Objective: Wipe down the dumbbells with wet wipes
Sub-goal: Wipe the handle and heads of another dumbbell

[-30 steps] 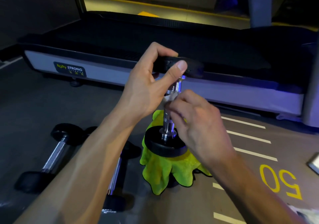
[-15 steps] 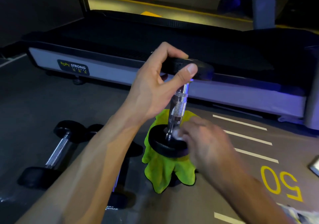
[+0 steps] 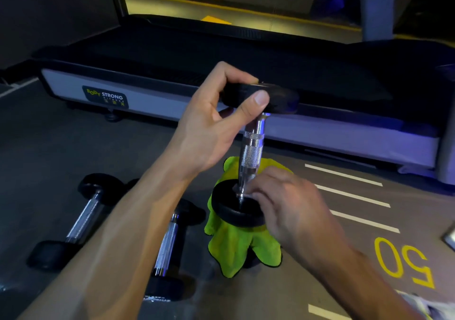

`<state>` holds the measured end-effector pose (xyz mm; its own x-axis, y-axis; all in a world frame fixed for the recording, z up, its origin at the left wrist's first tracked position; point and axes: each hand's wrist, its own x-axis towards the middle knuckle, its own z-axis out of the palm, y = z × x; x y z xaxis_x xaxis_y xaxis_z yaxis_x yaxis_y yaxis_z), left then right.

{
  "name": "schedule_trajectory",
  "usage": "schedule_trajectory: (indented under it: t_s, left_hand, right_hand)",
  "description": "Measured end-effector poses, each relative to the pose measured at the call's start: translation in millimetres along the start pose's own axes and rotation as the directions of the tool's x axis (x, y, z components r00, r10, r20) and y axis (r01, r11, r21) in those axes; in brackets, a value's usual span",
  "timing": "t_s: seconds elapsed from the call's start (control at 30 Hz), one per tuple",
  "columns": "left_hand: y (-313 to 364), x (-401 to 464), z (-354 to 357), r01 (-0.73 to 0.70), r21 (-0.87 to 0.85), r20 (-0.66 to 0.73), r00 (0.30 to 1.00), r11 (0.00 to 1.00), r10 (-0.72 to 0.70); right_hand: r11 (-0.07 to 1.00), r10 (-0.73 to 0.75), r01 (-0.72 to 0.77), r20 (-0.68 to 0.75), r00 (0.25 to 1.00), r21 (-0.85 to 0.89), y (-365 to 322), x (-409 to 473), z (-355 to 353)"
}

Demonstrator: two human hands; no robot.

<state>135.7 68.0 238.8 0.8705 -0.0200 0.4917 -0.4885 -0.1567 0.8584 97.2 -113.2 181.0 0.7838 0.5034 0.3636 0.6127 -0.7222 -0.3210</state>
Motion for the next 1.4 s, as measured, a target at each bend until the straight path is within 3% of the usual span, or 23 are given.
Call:
schedule_trajectory:
  t_s: [0.1, 0.3, 0.4, 0.5, 0.6, 0.67, 0.9, 1.07, 1.23, 1.4]
  left_hand:
    - [-5, 3, -5, 0.008, 0.010, -0.012, 1.000, 1.000, -0.008]
    - [-15, 6, -8, 0.014, -0.013, -0.030, 0.999, 1.000, -0.014]
    - [-16, 8, -8, 0.011, -0.019, -0.040, 0.999, 1.000, -0.012]
    - [-17, 10, -9, 0.013, -0.020, -0.038, 0.999, 1.000, -0.014]
    - [-18, 9, -11, 0.011, -0.015, -0.027, 1.000, 1.000, -0.011]
    - [-18, 8, -11, 0.014, -0.029, -0.029, 0.999, 0.999, -0.015]
    - [-16, 8, -11, 0.008, -0.024, -0.026, 1.000, 1.000, -0.009]
    - [-14, 7, -10, 0.012, -0.022, -0.020, 1.000, 1.000, -0.012]
    - [-21, 9, -13, 0.036, -0.069, -0.051, 0.998, 0.997, -0.039]
    - [-22, 8, -15, 0.077, -0.118, -0.053, 0.995, 0.990, -0.084]
  right_hand:
    - [0.997, 0.071, -0.069, -0.052, 0.996, 0.033, 15, -9, -9]
    - [0.978, -0.086, 0.073, 0.056, 0.995, 0.194, -2, 9, -10]
    - [0.982, -0.098, 0.095, 0.006, 0.995, 0.165, -10, 21, 7]
    - [0.983, -0.143, 0.158, -0.149, 0.979, 0.094, -15, 22, 14]
    - [0.990, -0.093, 0.128, -0.411, 0.907, 0.059, -6, 39, -13]
    - [0.989, -0.094, 0.138, -0.485, 0.869, 0.055, -4, 47, -25]
    - [0.980, -0.198, 0.200, -0.220, 0.955, -0.011, 3, 12, 11]
    - [0.998, -0.039, 0.059, -0.473, 0.880, 0.026, 2, 49, -14]
    - [0.975, 0.103, -0.032, -0.318, 0.943, 0.218, -1, 15, 16]
    - [0.945, 0.238, -0.060, -0.547, 0.803, 0.323, 5, 35, -16]
